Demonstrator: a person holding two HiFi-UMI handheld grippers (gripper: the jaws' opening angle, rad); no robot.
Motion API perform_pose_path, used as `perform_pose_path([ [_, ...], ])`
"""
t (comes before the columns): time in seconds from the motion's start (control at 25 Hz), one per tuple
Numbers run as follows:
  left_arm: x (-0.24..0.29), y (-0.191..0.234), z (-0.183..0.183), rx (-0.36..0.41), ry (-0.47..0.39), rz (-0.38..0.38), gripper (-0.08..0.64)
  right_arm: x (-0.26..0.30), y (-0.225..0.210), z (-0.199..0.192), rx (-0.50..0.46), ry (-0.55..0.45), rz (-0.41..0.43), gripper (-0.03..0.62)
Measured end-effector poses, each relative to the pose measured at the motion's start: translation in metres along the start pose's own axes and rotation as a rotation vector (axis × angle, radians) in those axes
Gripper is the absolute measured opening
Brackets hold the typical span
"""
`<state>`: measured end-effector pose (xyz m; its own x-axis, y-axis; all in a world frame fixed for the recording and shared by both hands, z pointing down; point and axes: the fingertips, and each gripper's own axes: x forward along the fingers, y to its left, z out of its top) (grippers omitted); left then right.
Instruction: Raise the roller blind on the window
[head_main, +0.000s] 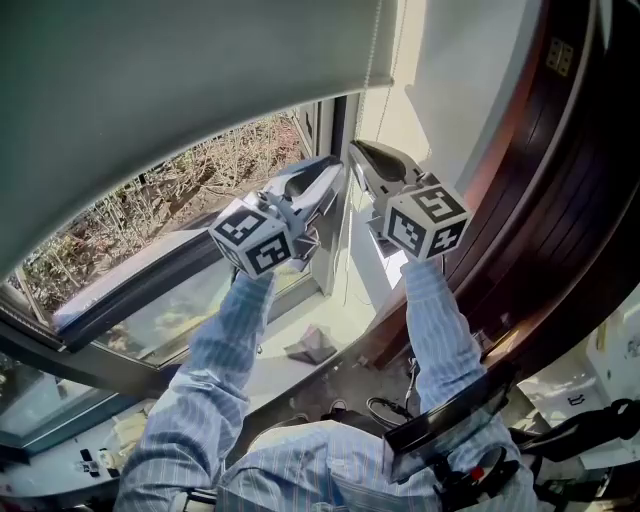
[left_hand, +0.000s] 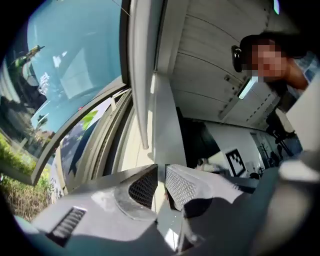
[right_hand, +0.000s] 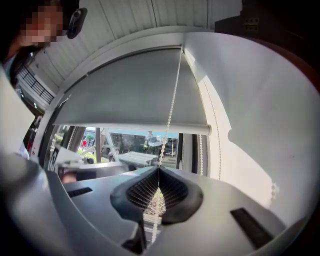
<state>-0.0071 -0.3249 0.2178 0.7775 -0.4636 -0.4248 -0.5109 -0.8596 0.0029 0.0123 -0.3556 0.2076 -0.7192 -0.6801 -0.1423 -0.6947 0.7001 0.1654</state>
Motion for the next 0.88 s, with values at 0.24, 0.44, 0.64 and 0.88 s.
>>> perform_pose_path([
  [0.24, 0.059, 0.005, 0.058, 0.095, 0.039, -0.015, 0.106, -0.003, 0.006, 0.000, -0.013, 0.002, 0.002, 0.006],
  [0.44, 0.073, 0.005, 0.054, 0.095, 0.077, -0.030, 0.029, -0.006, 0.008, 0.001, -0.025, -0.002, -0.004, 0.006],
  [0.64, 0.073, 0.004, 0.051, 0.074, 0.057, -0.007, 0.015, -0.007, 0.008, 0.000, -0.035, -0.011, -0.033, 0.006],
  [0.88, 0.068, 0.003, 0.041, 0.192, 0.026, 0.050, 0.015, -0.006, 0.010, -0.010, -0.037, -0.008, -0.061, 0.006],
])
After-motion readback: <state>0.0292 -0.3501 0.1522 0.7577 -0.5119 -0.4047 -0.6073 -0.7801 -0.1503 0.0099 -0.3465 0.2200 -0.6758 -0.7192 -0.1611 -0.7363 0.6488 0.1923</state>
